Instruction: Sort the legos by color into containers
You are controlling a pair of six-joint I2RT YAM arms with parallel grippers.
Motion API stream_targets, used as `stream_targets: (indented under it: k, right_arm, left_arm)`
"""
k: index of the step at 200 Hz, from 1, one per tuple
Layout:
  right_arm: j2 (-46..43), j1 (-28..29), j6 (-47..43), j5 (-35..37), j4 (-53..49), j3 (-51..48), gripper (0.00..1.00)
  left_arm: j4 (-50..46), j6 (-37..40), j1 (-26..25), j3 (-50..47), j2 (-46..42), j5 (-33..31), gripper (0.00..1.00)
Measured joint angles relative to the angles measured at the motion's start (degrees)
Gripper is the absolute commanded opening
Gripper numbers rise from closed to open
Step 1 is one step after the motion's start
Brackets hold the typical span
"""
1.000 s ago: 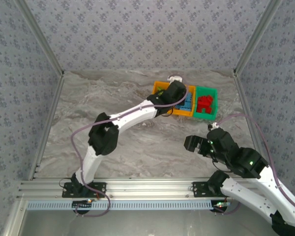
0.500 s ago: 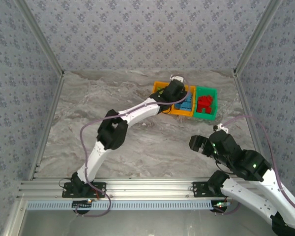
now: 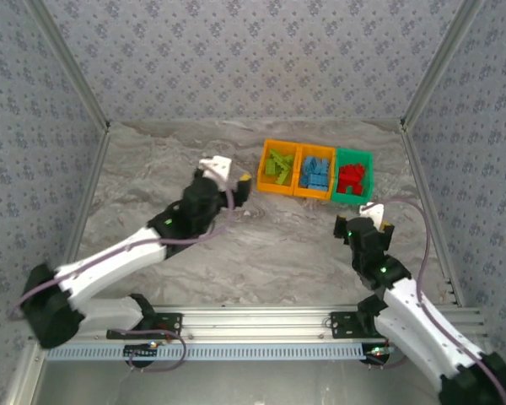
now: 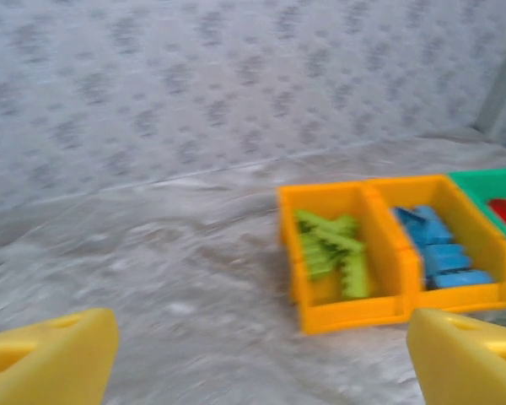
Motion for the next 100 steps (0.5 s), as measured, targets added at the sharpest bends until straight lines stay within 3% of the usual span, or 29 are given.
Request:
stream_targets:
  k: [21,52,84,100]
  right_arm:
    - [9.2,-10.7,-3.2,-5.5,12.3,-1.1,1.00]
    - [27.0,-14.3,-8.4,-12.1,32.7,-1.0,1.00]
    - [43.4,-14.5,-12.4,-16.8,48.9,-0.7,1.00]
    - [46.0,-15.3,-13.2,-19.8,50.0,-0.2,1.00]
  left_arm:
    - [-3.2,1.3,5.3,-10.2,-14.0,-4.0,0.94]
    - [-4.7,2.6,15.5,-23.3,-28.5,-7.5,0.95]
    - [-1.1,5.3,23.5,-32.9,-31.5,-6.7,0.99]
    - [2.1,6.3,27.6,-36.3,-29.5,-4.8,0.99]
